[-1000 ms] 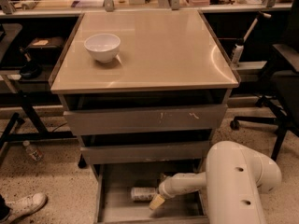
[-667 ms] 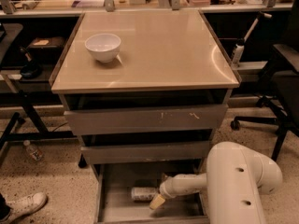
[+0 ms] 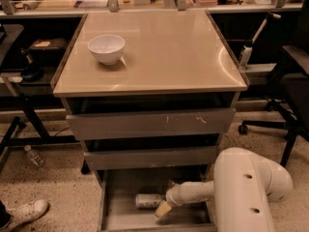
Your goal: Pick blue plastic bottle from bottom drawer and place on counter
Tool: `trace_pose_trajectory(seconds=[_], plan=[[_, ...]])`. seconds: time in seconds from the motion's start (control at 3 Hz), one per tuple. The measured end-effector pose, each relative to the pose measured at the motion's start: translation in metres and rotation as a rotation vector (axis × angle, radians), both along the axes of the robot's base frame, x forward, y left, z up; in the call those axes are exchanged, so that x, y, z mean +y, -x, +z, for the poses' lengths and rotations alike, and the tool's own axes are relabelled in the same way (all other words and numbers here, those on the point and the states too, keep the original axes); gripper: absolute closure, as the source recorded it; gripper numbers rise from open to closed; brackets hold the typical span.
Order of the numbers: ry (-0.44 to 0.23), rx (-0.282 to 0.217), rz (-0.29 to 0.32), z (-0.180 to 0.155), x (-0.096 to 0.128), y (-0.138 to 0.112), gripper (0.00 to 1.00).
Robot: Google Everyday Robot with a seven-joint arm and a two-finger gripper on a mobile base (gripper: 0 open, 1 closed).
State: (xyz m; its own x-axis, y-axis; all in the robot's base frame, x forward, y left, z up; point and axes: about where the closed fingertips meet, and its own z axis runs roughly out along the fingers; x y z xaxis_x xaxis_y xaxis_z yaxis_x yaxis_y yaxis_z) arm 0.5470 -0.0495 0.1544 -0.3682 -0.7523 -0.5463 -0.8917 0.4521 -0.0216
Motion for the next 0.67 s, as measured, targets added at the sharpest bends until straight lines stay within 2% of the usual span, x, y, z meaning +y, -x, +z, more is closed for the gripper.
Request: trace_pose_trajectory(seconds=[0.33, 0.67], plan=[[0.001, 0.004, 0.019, -0.010, 0.004, 0.008, 0.00], [0.002, 0.029, 0.066, -0.032, 0.023, 0.021, 0.00]])
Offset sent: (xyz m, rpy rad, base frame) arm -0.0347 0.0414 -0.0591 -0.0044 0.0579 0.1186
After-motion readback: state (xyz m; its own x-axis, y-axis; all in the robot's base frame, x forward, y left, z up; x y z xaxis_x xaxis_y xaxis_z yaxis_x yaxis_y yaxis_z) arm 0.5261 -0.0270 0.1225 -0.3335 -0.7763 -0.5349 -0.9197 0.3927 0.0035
